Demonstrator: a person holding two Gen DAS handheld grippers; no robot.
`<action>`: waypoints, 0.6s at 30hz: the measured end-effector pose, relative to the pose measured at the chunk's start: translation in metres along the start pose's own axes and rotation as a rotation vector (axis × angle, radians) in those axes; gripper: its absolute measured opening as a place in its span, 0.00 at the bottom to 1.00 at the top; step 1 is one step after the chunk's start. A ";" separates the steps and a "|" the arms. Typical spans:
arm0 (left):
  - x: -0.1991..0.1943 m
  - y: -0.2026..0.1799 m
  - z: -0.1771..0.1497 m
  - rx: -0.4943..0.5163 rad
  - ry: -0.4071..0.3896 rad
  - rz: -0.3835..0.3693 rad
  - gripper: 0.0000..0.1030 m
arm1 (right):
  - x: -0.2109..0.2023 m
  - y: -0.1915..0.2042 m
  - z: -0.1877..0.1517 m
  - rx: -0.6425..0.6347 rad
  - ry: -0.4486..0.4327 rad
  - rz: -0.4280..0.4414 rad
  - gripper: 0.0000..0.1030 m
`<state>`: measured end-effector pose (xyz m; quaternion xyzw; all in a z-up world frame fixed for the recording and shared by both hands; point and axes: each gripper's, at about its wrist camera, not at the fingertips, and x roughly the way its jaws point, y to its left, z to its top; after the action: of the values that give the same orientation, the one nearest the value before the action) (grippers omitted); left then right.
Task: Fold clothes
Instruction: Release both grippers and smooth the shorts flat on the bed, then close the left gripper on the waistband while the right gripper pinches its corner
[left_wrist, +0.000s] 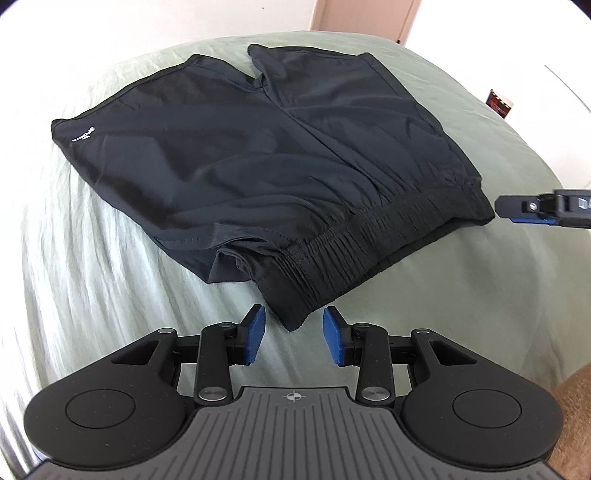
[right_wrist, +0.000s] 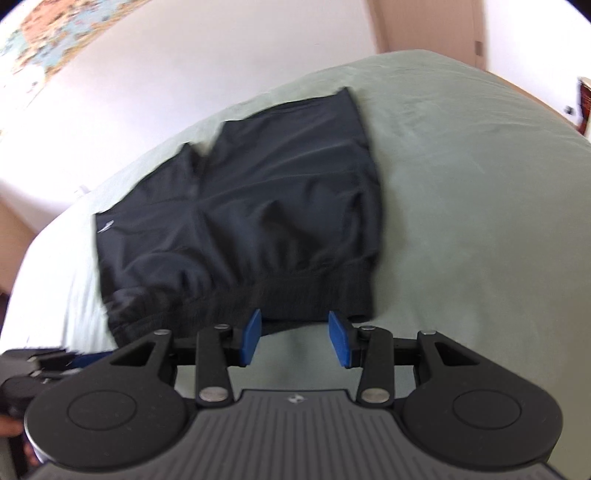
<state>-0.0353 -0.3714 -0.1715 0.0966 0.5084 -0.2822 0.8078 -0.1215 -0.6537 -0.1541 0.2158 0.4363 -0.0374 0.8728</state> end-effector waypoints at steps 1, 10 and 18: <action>0.000 0.001 0.000 -0.007 -0.003 0.005 0.32 | 0.000 0.004 0.000 -0.012 0.000 0.007 0.42; 0.005 0.015 -0.003 -0.069 -0.026 0.001 0.32 | 0.006 0.029 0.000 -0.055 0.018 0.054 0.42; 0.008 0.018 -0.004 -0.067 -0.040 -0.026 0.15 | 0.014 0.041 -0.007 -0.098 0.046 0.052 0.42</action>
<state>-0.0262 -0.3579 -0.1826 0.0573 0.5025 -0.2775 0.8168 -0.1074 -0.6121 -0.1543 0.1850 0.4518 0.0116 0.8727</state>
